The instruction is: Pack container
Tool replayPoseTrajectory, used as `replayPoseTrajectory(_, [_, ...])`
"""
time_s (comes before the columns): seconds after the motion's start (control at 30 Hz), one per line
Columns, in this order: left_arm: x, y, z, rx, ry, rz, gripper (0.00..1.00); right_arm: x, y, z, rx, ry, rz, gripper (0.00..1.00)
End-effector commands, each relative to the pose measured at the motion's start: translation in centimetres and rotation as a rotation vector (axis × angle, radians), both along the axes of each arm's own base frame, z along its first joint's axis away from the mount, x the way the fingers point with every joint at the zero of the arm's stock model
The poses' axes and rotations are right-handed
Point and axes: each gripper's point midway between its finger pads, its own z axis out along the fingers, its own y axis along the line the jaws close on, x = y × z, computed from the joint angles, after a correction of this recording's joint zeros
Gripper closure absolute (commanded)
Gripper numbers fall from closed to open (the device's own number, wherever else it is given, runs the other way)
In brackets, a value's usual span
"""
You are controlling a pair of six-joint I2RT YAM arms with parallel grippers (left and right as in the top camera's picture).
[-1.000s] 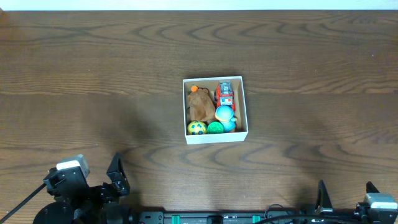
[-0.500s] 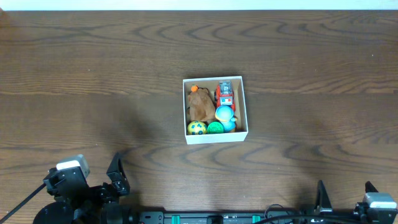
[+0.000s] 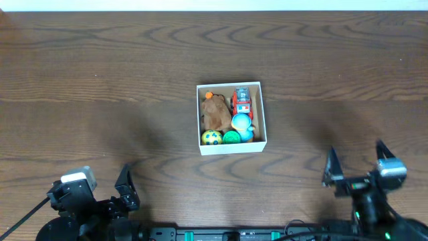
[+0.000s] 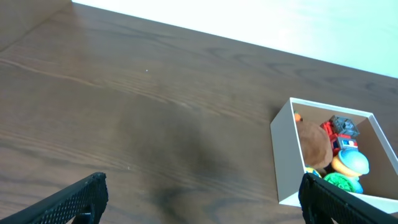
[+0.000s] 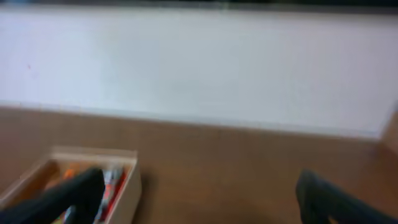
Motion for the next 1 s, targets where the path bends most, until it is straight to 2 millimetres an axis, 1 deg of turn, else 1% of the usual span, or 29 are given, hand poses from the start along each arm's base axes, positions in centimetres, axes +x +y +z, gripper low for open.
replayPoseTrajectory(0.0, [-0.1,0.1,-0.1,-0.001,-0.002,0.007,0.02,1.6,1.2,-2.4,0.008,-0.013,0.075,0.02])
replayPoseTrajectory(0.17, [-0.1,0.1,-0.1,-0.001,-0.002,0.007,0.02,3.2,0.9,-4.9,-0.001,-0.088,0.061,0.01])
replayPoseTrajectory(0.23, [-0.1,0.1,-0.1,-0.001,-0.002,0.007,0.02,3.9,0.6,-6.3,-0.008,-0.095,0.044,0.01])
replayPoseTrajectory(0.37, [-0.1,0.1,-0.1,-0.001,-0.002,0.007,0.02,4.6,0.5,-8.4,-0.008,-0.087,0.039,0.01])
replayPoseTrajectory(0.5, [-0.1,0.1,-0.1,-0.001,-0.002,0.007,0.02,5.0,0.5,-10.7,-0.019,-0.052,0.031,0.01])
replayPoseTrajectory(0.67, [-0.1,0.1,-0.1,-0.001,-0.002,0.007,0.02,5.1,0.4,-13.9,-0.018,0.079,-0.003,0.01])
replayPoseTrajectory(0.73, [-0.1,0.1,-0.1,-0.001,-0.002,0.007,0.02,5.1,0.7,-13.8,-0.035,0.073,0.009,0.01])
replayPoseTrajectory(0.97, [-0.1,0.1,-0.1,-0.001,-0.002,0.007,0.02,5.1,0.7,-13.8,-0.035,0.071,0.009,0.01])
